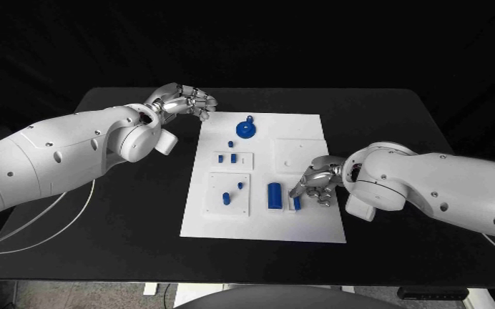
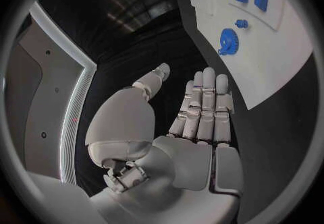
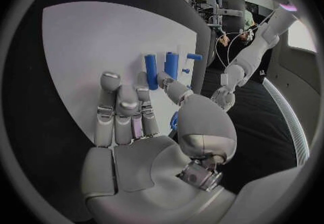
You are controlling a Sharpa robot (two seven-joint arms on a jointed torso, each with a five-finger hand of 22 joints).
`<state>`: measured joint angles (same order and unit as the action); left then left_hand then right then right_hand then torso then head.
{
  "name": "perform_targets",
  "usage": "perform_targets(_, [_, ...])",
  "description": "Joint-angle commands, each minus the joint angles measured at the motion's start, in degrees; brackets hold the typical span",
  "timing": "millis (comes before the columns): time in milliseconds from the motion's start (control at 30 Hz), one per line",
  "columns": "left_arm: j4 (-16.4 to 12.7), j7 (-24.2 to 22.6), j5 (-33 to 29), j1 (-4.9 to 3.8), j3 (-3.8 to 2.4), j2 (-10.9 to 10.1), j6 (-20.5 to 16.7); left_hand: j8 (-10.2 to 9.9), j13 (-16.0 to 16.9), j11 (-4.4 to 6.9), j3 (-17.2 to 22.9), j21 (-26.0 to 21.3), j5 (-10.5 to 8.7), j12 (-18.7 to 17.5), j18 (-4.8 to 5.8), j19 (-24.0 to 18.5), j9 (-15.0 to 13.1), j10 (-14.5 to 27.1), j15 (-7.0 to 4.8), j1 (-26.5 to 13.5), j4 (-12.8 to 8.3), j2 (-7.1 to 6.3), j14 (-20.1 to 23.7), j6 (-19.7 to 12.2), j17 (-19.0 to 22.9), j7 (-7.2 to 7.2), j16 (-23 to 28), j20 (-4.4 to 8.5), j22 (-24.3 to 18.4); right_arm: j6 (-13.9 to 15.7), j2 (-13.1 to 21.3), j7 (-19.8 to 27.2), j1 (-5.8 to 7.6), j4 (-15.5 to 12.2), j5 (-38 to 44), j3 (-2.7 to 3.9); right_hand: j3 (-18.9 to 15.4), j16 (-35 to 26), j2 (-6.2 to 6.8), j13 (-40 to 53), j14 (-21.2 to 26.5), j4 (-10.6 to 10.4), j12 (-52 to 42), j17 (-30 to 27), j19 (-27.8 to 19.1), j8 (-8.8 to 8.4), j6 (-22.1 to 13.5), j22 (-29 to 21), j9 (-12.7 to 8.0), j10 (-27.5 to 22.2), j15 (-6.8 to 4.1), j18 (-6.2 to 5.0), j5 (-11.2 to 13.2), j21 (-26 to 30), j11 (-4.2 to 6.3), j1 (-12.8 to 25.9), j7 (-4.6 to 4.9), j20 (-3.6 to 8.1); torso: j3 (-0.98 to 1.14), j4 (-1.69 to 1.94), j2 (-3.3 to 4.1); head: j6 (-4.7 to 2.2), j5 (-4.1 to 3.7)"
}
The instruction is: Assemble the parts on the task board
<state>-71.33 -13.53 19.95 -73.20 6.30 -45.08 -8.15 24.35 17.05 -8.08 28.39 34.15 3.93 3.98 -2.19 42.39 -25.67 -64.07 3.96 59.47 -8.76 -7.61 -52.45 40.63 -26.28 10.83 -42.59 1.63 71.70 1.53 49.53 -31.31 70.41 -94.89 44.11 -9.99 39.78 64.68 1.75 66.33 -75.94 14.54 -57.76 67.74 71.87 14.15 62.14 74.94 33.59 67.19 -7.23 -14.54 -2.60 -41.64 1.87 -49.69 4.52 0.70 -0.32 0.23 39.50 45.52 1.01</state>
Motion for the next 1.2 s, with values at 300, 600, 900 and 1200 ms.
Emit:
perform_targets(300, [-0.2, -0.3, 0.0, -0.05, -0.02, -0.1, 0.7, 0.3, 0.1, 0.18, 0.0, -0.3, -0.21, 0.3, -1.07, 0.2, 0.1, 0.3, 0.12, -0.2, 0.4, -0.04, -0.2, -0.4, -0.1, 0.57, 0.3, 0.00, 0.1, 0.0, -0.5, -0.2, -0.01, 0.1, 0.6, 0.01, 0.2, 0.2, 0.00, -0.1, -0.1, -0.1, 0.1, 0.0, 0.3, 0.22, 0.3, 1.1, -0.1, 0.4, -0.38, -0.46, -0.2, -0.2, -0.08, 0.6, 0.01, -0.09, -0.04, -0.04, 0.01, -0.07, 0.15])
perform_targets(600, [-0.3, -0.2, 0.0, -0.06, -0.01, -0.1, 0.7, 0.3, 0.1, 0.18, 0.0, -0.3, -0.22, 0.3, -1.07, 0.2, 0.1, 0.3, 0.12, -0.2, 0.4, -0.03, -0.2, -0.4, -0.1, 0.57, 0.4, 0.00, 0.1, -0.4, -0.8, -0.6, -0.05, 0.4, 1.6, -0.02, -0.1, 0.2, 0.87, 0.0, -0.1, -0.3, 0.2, 0.0, 0.2, 0.18, 0.2, 1.0, -0.2, 0.4, -0.36, -0.46, -0.2, -0.3, -0.11, 1.9, 0.05, -0.06, 0.01, -0.02, 0.02, 0.07, 0.27])
perform_targets(900, [-0.3, 0.1, 0.0, -0.07, -0.01, -0.1, 0.7, 0.3, 0.1, 0.18, 0.0, -0.4, -0.22, 0.3, -1.07, 0.2, 0.2, 0.3, 0.11, -0.2, 0.5, 0.03, -0.2, -0.4, -0.2, 0.56, 0.4, 0.00, 0.1, -0.9, -0.7, -0.5, -0.06, 0.4, 2.2, -0.03, -1.8, 0.3, 2.55, 0.1, -0.1, -0.9, 0.2, 0.0, 0.2, 0.22, 0.2, 1.0, -0.2, 0.4, -0.35, -0.46, -0.2, -0.4, -0.13, 5.1, 0.07, -0.05, 0.05, -0.08, 0.00, 0.17, 0.35])
perform_targets(1200, [-0.3, 0.1, 0.1, -0.07, -0.01, -0.1, 0.7, 0.3, 0.1, 0.18, 0.0, -0.4, -0.23, 0.3, -1.08, 0.2, 0.2, 0.3, 0.11, -0.2, 0.5, 0.02, -0.2, -0.4, -0.2, 0.56, 0.4, 0.01, 0.1, -2.0, -0.6, -0.4, -0.06, 0.4, 2.2, -0.03, -3.7, 0.3, 3.66, 0.2, -0.1, -0.7, 0.3, -0.1, 0.1, 0.27, 0.1, 1.0, -0.3, 0.3, -0.41, -0.46, -0.2, -0.5, -0.08, 7.1, 0.02, 0.15, 0.07, -0.07, 0.01, 0.25, 0.39])
